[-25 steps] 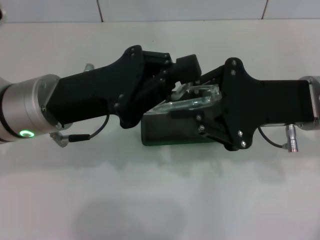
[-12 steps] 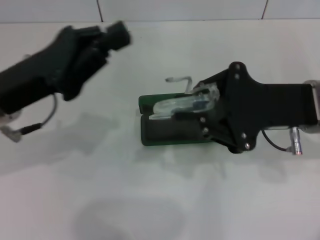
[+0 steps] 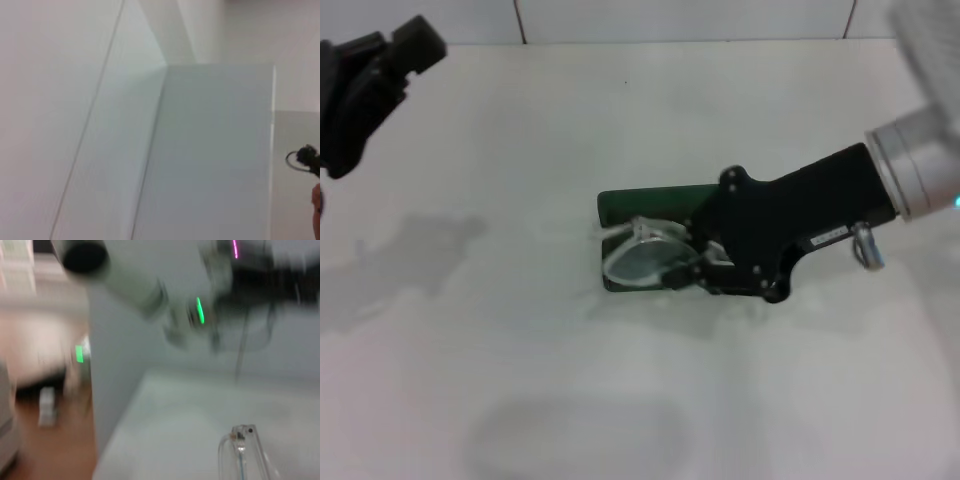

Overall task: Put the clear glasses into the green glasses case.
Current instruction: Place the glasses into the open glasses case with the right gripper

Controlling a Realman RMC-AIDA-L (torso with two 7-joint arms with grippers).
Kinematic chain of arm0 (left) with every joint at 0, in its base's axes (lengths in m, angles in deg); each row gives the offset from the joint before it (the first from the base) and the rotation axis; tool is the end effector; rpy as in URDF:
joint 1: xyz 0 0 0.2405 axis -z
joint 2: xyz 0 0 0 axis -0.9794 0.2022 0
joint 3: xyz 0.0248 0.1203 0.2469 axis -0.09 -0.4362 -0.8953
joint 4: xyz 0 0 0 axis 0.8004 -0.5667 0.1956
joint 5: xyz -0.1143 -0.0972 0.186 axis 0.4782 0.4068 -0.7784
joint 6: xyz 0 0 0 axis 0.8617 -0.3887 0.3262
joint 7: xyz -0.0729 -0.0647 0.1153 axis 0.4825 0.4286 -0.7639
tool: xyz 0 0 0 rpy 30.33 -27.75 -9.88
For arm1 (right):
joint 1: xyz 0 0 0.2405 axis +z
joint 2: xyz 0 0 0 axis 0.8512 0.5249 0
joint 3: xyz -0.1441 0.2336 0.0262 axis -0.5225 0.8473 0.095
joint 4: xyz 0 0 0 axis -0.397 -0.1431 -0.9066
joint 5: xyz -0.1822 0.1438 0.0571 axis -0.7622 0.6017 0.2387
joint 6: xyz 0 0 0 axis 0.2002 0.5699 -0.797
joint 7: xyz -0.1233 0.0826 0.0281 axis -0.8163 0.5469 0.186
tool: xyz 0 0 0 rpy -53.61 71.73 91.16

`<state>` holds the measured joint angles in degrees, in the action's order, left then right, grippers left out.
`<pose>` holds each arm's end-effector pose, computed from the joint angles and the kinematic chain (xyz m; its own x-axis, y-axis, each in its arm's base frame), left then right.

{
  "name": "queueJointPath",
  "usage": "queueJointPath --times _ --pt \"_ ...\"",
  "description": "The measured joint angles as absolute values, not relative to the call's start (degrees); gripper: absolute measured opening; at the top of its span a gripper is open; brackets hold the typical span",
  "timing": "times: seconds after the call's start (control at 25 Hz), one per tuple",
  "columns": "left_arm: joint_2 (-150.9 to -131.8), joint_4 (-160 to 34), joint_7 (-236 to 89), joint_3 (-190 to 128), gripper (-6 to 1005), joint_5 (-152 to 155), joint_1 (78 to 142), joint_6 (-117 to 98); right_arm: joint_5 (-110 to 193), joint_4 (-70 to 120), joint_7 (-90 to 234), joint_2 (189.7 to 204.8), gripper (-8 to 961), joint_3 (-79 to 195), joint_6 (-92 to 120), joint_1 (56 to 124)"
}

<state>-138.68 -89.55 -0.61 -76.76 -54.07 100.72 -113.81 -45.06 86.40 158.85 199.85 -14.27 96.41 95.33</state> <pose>-0.2759 0.3133 0.0707 0.3413 0.0577 0.9382 0.3372 -0.9392 -0.0649 0.1170 0.3696 -0.0311 0.9465 0.1637 -0.2782 0.1854 -0.9812 0.0534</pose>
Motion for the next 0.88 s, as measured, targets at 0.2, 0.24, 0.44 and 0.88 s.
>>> queueJointPath --times 0.2,0.24,0.44,0.88 --pt "-138.39 -89.99 -0.62 -76.54 28 -53.88 99.61 -113.74 -60.24 91.94 178.78 199.54 119 -14.16 103.78 103.91" --pt "-138.56 -90.10 -0.83 -76.39 28 -53.79 99.29 -113.70 -62.12 91.54 180.61 199.52 119 -14.12 105.59 106.10" --pt "-139.26 -90.11 -1.77 -76.36 28 -53.83 99.09 -113.61 -72.46 86.51 185.88 200.16 119 -14.58 110.31 115.69" --pt "-139.47 -89.78 -1.97 -76.32 28 -53.78 98.76 -113.55 -79.77 71.01 186.26 200.74 119 -23.15 100.68 128.53"
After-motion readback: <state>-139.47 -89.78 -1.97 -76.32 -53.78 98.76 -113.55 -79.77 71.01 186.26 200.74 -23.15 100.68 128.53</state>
